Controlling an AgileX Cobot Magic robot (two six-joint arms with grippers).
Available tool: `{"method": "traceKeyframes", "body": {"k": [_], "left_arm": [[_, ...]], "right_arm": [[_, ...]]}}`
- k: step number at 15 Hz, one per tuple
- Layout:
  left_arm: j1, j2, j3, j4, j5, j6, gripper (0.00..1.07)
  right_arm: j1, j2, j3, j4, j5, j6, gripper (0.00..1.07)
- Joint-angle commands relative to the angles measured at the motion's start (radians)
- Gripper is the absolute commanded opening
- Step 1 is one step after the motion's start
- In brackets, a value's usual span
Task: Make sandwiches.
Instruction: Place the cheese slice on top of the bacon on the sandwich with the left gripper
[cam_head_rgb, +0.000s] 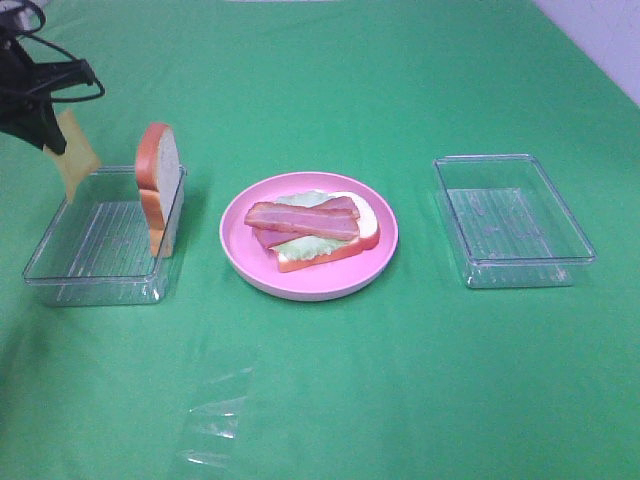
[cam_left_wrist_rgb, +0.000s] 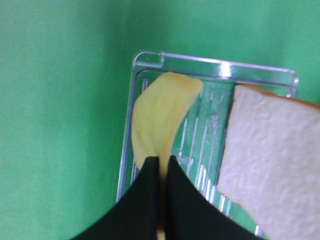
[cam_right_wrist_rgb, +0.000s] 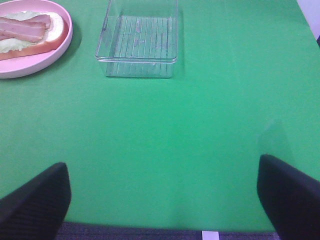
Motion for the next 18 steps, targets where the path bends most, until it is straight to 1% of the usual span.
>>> {"method": "traceKeyframes", "body": {"k": [1, 2, 3, 6, 7, 11, 13, 16, 18], "left_arm": [[-0.004, -0.058, -0.051, -0.04, 0.006, -0.006, 0.0], [-0.006, -0.084, -0.089, -0.059, 0.02, -0.006, 0.0], [-0.017, -0.103, -0.109, -0.059, 0.022, -0.006, 0.0], [-0.08, -0.115, -0.177, -0.059, 0.022, -0.006, 0.0], [-0.093, -0.115, -0.183, -0.059, 0.015, -0.006, 0.0], [-0.231, -0.112, -0.188, -0.119, -0.087, -0.006, 0.0], [-0.326, -0.11, -0.188, -0.144, -0.179, -0.006, 0.0], [-0.427, -0.081, -0.188, -0.176, -0.212, -0.005, 0.0], [-0.483, -0.05, -0.188, -0.181, -0.212, -0.005, 0.0]], "right_arm": [[-0.006, 0.003, 0.002, 0.0, -0.007, -0.008, 0.97], [-0.006, 0.003, 0.002, 0.0, -0.007, -0.008, 0.97], [-0.006, 0.003, 0.002, 0.0, -0.007, -0.008, 0.97], [-0.006, 0.003, 0.002, 0.0, -0.007, -0.008, 0.97], [-0.006, 0.003, 0.002, 0.0, -0.007, -0.008, 0.97], [-0.006, 0.003, 0.002, 0.0, -0.007, -0.008, 0.97], [-0.006, 0.003, 0.002, 0.0, -0.007, -0.008, 0.97], [-0.006, 0.003, 0.002, 0.0, -0.007, -0.008, 0.97], [-0.006, 0.003, 0.002, 0.0, -0.007, -0.008, 0.97]]}}
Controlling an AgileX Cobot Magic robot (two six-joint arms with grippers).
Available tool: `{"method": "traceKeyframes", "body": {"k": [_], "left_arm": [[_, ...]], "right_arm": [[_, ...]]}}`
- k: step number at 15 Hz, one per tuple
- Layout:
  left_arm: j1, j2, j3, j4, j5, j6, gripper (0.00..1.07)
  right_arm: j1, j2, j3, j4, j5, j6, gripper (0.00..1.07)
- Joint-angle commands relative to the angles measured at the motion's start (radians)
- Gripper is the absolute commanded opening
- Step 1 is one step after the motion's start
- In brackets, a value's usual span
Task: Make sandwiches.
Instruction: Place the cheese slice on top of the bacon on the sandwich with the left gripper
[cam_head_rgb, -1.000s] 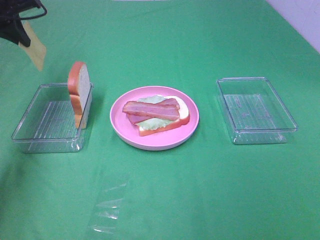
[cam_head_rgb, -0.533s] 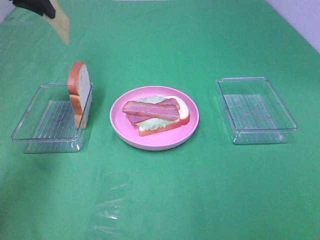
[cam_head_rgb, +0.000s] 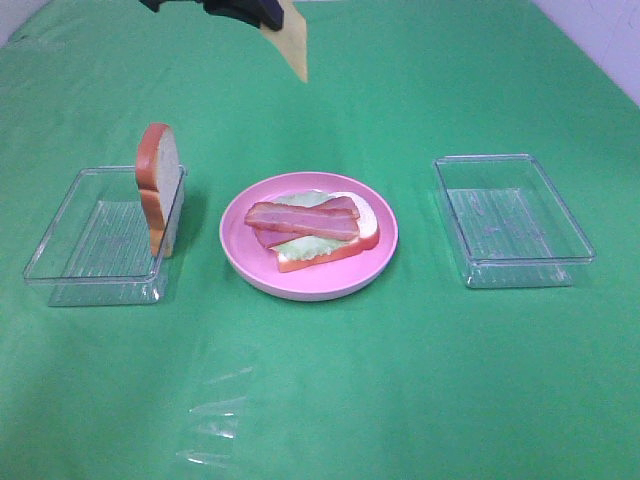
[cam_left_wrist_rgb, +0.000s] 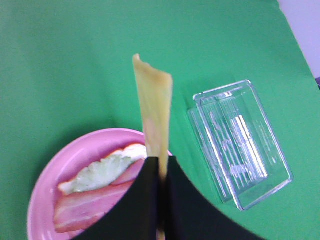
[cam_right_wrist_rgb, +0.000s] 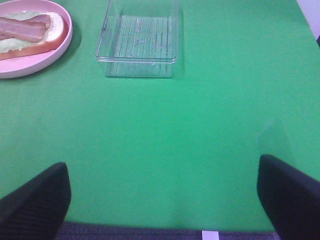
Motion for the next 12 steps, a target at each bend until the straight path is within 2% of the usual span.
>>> {"method": "traceKeyframes", "body": {"k": [1, 3, 4, 7, 9, 12], "left_arm": [[-0.058, 0.039, -0.004, -0.022, -0.001, -0.005, 0.0], [-0.077, 0.064, -0.004, -0.046, 0.019, -0.005, 0.0], [-0.087, 0.107, -0.004, -0.102, 0.058, -0.004, 0.0], [-0.091, 0.171, -0.004, -0.154, 0.114, 0.027, 0.0], [-0.091, 0.22, -0.004, -0.152, 0.149, 0.054, 0.0], [-0.091, 0.291, -0.004, -0.093, 0.157, 0.043, 0.0]], "right_arm": [[-0.006, 0.003, 0.002, 0.0, -0.007, -0.008, 0.97], [-0.006, 0.003, 0.002, 0.0, -0.007, -0.008, 0.97], [-0.006, 0.003, 0.002, 0.0, -0.007, -0.008, 0.97], [-0.006, 0.003, 0.002, 0.0, -0.007, -0.008, 0.97], [-0.006, 0.003, 0.002, 0.0, -0.007, -0.008, 0.97], [-0.006, 0.003, 0.002, 0.0, -0.007, -0.008, 0.97]]}}
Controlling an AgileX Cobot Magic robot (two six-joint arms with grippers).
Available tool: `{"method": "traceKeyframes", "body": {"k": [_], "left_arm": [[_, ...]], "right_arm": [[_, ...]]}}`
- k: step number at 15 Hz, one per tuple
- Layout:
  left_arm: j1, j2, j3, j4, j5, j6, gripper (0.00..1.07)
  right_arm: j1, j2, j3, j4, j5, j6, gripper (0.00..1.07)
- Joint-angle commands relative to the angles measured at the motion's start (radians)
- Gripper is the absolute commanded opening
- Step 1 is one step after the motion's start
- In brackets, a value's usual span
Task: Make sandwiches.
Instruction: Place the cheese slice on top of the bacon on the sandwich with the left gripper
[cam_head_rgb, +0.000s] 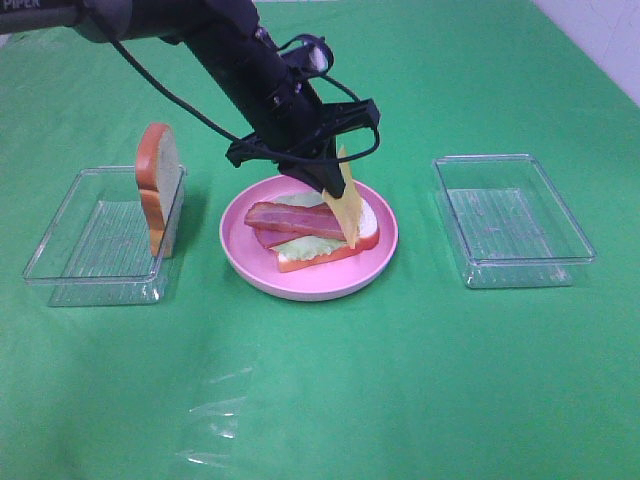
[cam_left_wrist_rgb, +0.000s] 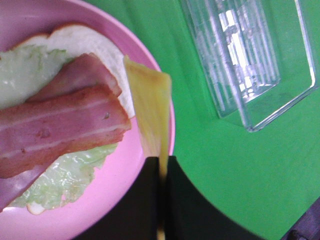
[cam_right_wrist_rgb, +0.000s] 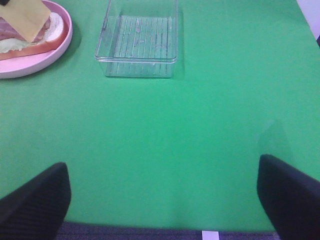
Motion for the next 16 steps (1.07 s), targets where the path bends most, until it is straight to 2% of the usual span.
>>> {"method": "traceKeyframes", "body": {"k": [1, 3, 5, 8, 9, 12, 14, 15, 16], "left_arm": [[-0.007, 0.048, -0.004, 0.064, 0.029, -0.024, 0.0], [-0.007, 0.065, -0.004, 0.132, 0.048, -0.032, 0.0], [-0.009, 0.067, -0.004, 0.215, 0.037, -0.072, 0.0], [-0.009, 0.067, -0.004, 0.231, 0.022, -0.078, 0.0], [-0.009, 0.067, -0.004, 0.23, 0.022, -0.077, 0.05], [-0.009, 0.063, -0.004, 0.23, 0.018, -0.077, 0.34], [-0.009, 0.043, -0.004, 0.231, 0.002, -0.069, 0.82], [-0.009, 0.034, -0.012, 0.231, 0.0, -0.06, 0.99], [-0.009, 0.029, -0.029, 0.232, 0.007, -0.058, 1.02]], "right_arm": [[-0.006, 0.003, 0.002, 0.0, -0.007, -0.008, 0.97], [-0.006, 0.003, 0.002, 0.0, -0.007, -0.008, 0.97], [-0.006, 0.003, 0.002, 0.0, -0.007, -0.008, 0.97], [-0.006, 0.003, 0.002, 0.0, -0.007, -0.008, 0.97], [-0.006, 0.003, 0.002, 0.0, -0.007, -0.008, 0.97], [-0.006, 0.003, 0.002, 0.0, -0.007, -0.008, 0.97], [-0.006, 0.003, 0.002, 0.0, -0.007, -0.008, 0.97], [-0.006, 0.003, 0.002, 0.0, -0.007, -0.008, 0.97], [-0.006, 0.003, 0.002, 0.0, -0.007, -0.008, 0.97]]}}
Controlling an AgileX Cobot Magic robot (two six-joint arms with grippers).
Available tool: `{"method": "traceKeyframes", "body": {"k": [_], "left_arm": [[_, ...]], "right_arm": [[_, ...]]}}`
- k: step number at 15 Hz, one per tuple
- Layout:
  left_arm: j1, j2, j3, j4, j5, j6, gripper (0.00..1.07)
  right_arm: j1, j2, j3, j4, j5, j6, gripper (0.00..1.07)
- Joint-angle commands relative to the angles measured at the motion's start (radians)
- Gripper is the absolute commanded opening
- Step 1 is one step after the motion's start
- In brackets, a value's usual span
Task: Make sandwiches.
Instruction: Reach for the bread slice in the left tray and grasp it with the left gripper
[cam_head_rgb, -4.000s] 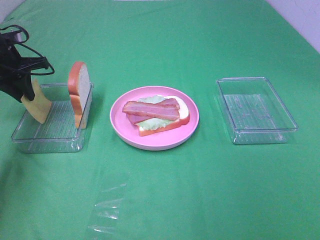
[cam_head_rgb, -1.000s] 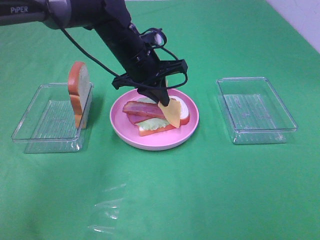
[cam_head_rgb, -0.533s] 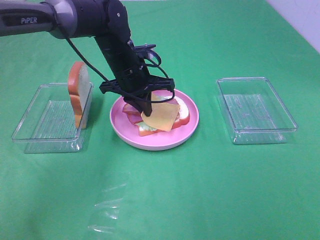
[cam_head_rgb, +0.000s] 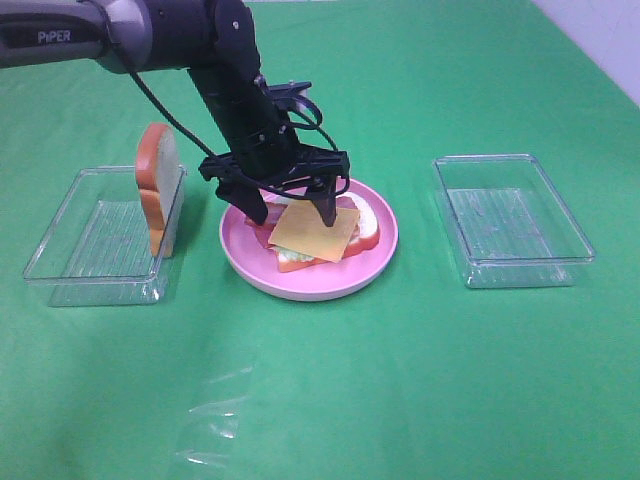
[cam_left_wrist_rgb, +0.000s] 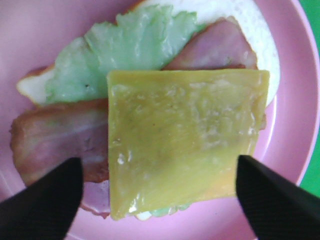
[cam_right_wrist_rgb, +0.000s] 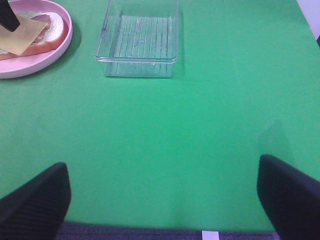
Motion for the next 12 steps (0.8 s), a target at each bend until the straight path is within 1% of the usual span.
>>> {"method": "traceKeyframes", "body": {"k": [1, 2, 3, 4, 7, 8, 9, 12], "left_arm": [[-0.009, -0.027, -0.051, 0.0, 0.015, 0.009, 1.02], [-0.009, -0.027, -0.067, 0.0, 0.028, 0.009, 1.02], [-0.009, -0.028, -0.134, 0.006, 0.079, 0.009, 1.02], [-0.009, -0.03, -0.219, 0.033, 0.151, 0.007, 1.02], [0.001, -0.031, -0.387, 0.128, 0.302, -0.039, 1.02], [0.021, -0.036, -0.416, 0.146, 0.32, -0.047, 1.02], [0.028, -0.048, -0.414, 0.144, 0.32, -0.053, 1.01], [0.106, -0.125, -0.414, 0.152, 0.32, -0.064, 1.01]], "right_arm": [[-0.006, 0.003, 0.002, 0.0, -0.007, -0.008, 0.97], [-0.006, 0.003, 0.002, 0.0, -0.007, -0.008, 0.97], [-0.006, 0.003, 0.002, 0.0, -0.007, -0.008, 0.97], [-0.006, 0.003, 0.002, 0.0, -0.007, -0.008, 0.97], [-0.006, 0.003, 0.002, 0.0, -0.007, -0.008, 0.97], [-0.006, 0.004, 0.002, 0.0, -0.007, -0.008, 0.97], [-0.006, 0.004, 0.002, 0.0, -0.007, -0.008, 0.97], [-0.006, 0.004, 0.002, 0.0, -0.007, -0.008, 0.97]]}}
